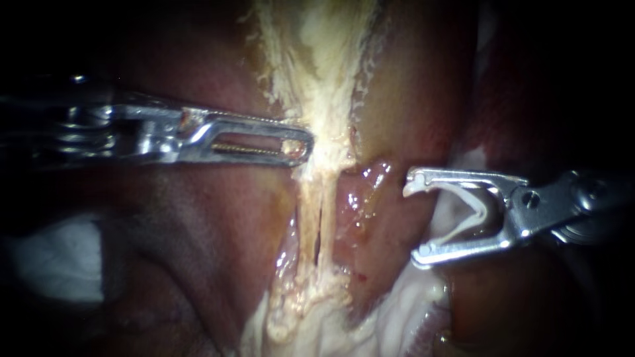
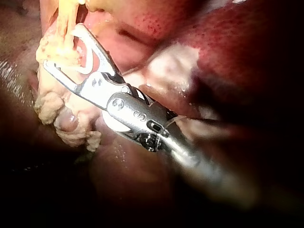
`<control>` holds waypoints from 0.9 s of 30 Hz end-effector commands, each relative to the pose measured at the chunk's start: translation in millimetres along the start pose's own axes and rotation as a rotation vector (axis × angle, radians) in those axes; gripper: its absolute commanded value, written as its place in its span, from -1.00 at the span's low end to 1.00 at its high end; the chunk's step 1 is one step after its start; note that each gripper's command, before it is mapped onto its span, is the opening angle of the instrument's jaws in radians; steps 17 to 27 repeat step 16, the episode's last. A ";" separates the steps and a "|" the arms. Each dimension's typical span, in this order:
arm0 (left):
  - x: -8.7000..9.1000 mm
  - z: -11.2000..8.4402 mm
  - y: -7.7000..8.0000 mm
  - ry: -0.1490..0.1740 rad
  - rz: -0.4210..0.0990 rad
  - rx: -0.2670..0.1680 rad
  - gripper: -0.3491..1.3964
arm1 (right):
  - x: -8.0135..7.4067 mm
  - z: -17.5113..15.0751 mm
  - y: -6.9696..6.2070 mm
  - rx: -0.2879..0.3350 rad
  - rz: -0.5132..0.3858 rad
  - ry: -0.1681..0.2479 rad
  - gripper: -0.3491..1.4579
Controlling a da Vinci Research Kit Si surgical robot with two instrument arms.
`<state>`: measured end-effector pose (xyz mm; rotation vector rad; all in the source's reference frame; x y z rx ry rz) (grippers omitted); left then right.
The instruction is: Grabbing gallbladder
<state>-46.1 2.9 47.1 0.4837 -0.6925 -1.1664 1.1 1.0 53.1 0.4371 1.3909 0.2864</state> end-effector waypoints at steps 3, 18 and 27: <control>0.1 -0.2 0.1 0.011 -0.009 -0.004 -1.00 | 0.0 0.0 0.0 0.000 0.000 0.000 0.04; 0.3 -0.1 0.0 0.017 -0.014 -0.004 -1.00 | -0.1 0.1 0.1 -0.001 0.000 0.000 0.05; 0.3 -0.1 0.0 0.017 -0.014 -0.004 -1.00 | -0.1 0.1 0.1 -0.001 0.000 0.000 0.05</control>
